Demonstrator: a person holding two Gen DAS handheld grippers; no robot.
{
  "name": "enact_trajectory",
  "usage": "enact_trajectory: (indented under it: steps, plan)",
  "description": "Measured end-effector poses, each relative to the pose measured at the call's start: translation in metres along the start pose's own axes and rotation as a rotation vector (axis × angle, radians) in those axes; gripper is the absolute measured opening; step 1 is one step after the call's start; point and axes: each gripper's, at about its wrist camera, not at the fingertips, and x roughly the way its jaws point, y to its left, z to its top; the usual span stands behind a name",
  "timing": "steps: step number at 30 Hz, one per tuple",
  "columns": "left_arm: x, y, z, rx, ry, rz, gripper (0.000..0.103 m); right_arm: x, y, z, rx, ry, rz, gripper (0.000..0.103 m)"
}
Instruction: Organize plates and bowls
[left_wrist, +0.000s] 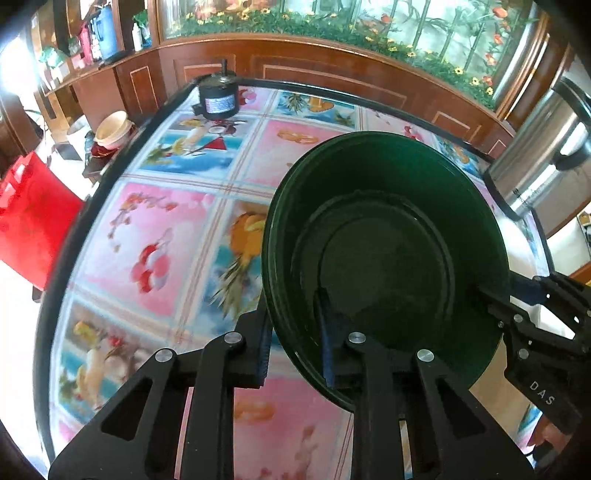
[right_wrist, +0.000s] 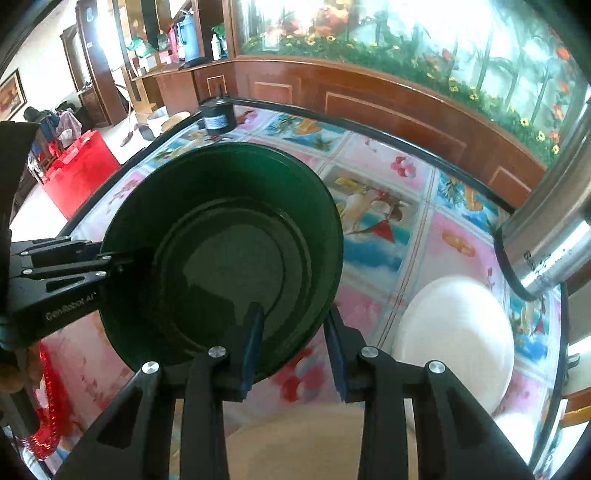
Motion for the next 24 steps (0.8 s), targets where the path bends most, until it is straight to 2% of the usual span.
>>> enact_trajectory:
  steps: [15, 24]
  plan:
    - [-0.080, 0.040, -0.088, -0.009, -0.021, -0.059, 0.021, -0.053, 0.067, -0.062, 0.006, -0.004, 0.044, 0.034]
    - [-0.114, 0.060, -0.133, -0.023, -0.051, -0.064, 0.021, -0.083, 0.106, -0.092, -0.016, -0.029, 0.050, 0.035]
